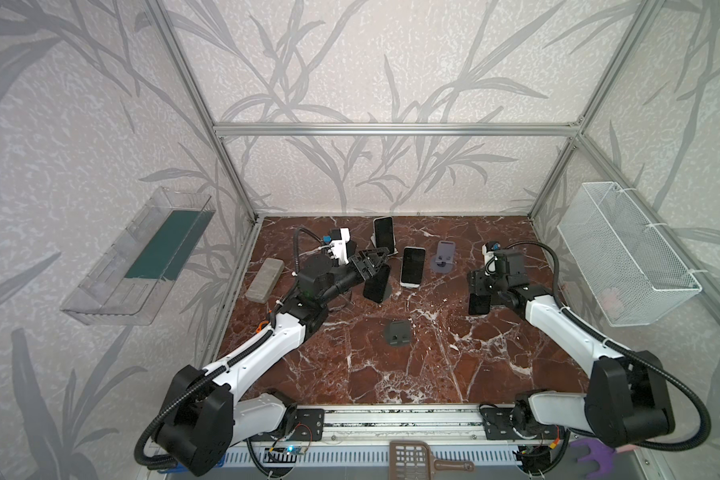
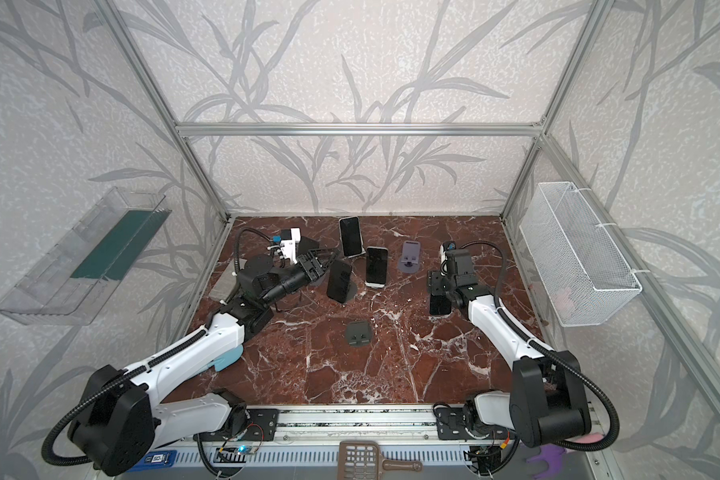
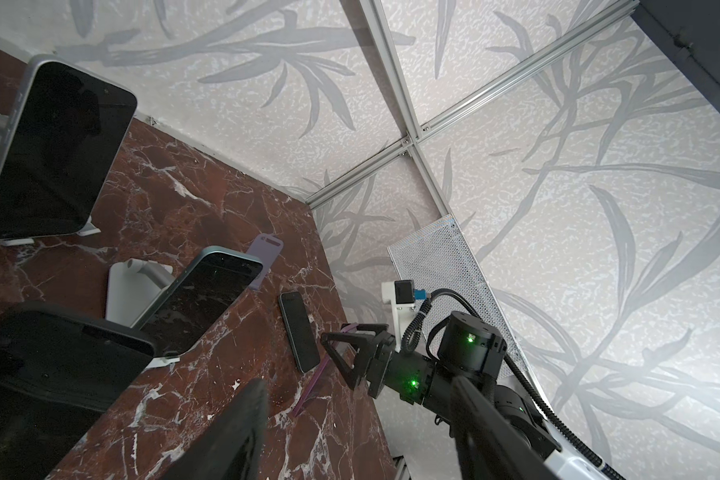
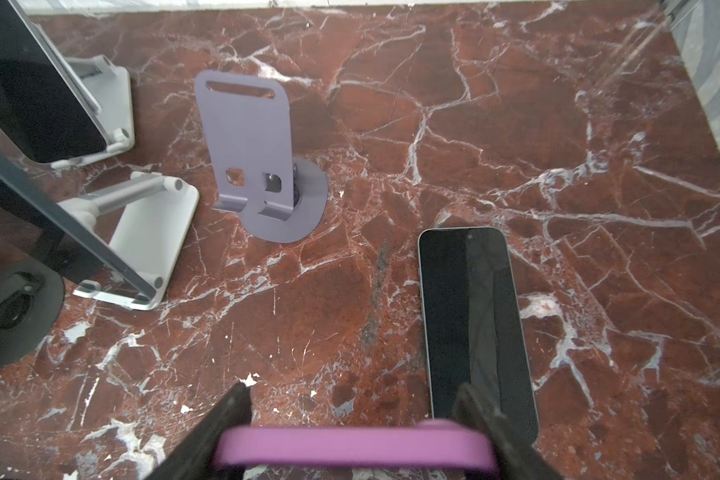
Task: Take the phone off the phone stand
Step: 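Carry the held purple-edged phone toward the robot and lower it, then lower the purple-edged phone flat beside the teal-edged phone with the right gripper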
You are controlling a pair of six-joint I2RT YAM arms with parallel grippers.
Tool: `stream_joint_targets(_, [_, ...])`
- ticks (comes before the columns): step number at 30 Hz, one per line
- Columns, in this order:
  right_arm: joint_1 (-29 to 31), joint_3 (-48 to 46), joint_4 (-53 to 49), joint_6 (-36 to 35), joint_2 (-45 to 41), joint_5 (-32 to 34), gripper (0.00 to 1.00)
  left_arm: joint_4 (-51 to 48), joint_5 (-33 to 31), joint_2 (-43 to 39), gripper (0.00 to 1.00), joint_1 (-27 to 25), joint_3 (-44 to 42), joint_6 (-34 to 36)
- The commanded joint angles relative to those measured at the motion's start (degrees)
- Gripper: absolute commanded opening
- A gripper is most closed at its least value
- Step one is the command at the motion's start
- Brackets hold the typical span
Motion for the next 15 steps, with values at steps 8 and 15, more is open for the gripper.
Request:
stream_joint_targets(8, [-0.38, 5.03, 1.79, -1.03, 6.72, -1.29, 0.62, -0.54, -0.71, 0.00, 0.70, -0.24, 0.19, 1.61])
stream_joint_targets(15, [-1.76, 8.89, -0.21, -2.73, 12.35, -7.05, 0.64, -0.20, 0.18, 0.92, 0.70, -0.31, 0.48, 1.35])
